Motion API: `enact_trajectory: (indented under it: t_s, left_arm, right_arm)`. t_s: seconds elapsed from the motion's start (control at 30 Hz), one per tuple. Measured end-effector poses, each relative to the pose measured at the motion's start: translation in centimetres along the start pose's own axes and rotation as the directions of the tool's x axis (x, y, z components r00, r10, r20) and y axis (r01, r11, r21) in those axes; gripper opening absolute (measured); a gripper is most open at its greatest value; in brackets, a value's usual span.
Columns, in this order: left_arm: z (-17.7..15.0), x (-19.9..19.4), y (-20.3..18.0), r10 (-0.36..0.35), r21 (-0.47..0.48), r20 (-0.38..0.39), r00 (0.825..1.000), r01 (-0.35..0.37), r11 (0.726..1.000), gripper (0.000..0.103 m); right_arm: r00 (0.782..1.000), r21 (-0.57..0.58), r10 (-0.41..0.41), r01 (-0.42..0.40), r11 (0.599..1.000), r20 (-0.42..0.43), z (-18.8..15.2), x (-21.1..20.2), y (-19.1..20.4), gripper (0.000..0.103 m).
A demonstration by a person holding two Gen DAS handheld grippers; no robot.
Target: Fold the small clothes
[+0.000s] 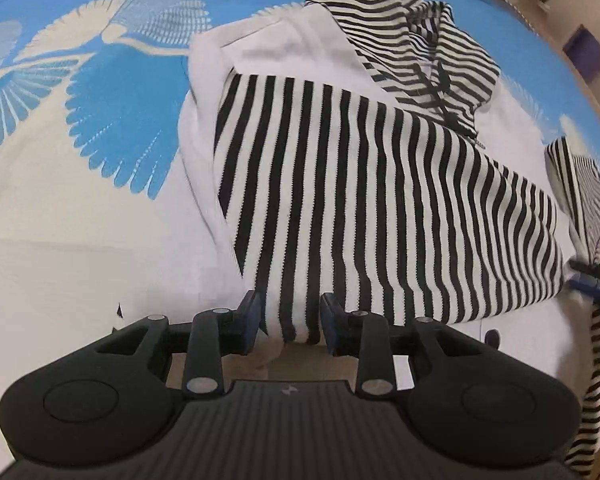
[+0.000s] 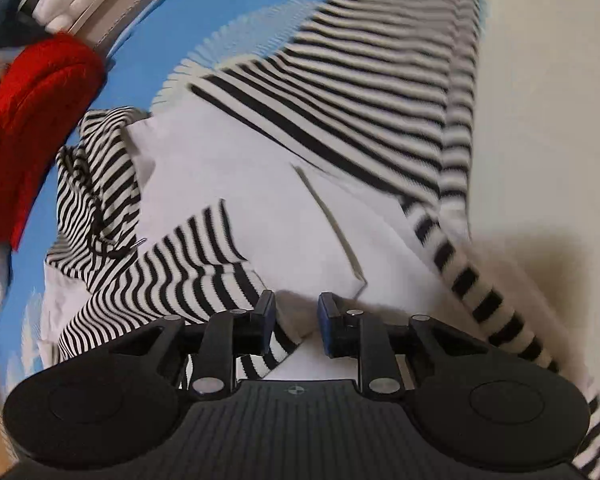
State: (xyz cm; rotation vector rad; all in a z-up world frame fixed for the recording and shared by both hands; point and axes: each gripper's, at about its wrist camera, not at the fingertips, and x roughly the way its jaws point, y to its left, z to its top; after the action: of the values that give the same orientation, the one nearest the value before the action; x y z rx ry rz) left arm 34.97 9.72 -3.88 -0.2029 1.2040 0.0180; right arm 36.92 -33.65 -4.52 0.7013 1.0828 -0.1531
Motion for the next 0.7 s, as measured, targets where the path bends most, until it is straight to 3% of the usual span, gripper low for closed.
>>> enact_trajectory:
  t_s: [0.3, 0.4, 0.7]
  left_arm:
    - [1.0, -3.6, -2.0, 0.025, 0.077, 0.155, 0.988, -0.038, 0.996, 0.048]
    - [1.2, -4.0, -2.2, 0.036, 0.077, 0.186, 0.982, -0.051, 0.996, 0.048]
    - [1.8, -5.0, -2.1, 0.018, 0.036, 0.225, 0.974, -0.027, 0.999, 0.048]
  right_arm:
    - [0.985, -0.132, 0.056, -0.034, 0.991, 0.165, 3.9, -4.4, 0.1, 0.029]
    - [0.982, -0.184, 0.090, -0.058, 0.981, 0.169, 6.3, -5.4, -1.7, 0.039]
    - [0.954, -0.057, 0.006, 0.012, 0.998, 0.301, 13.0, -5.3, -11.5, 0.039]
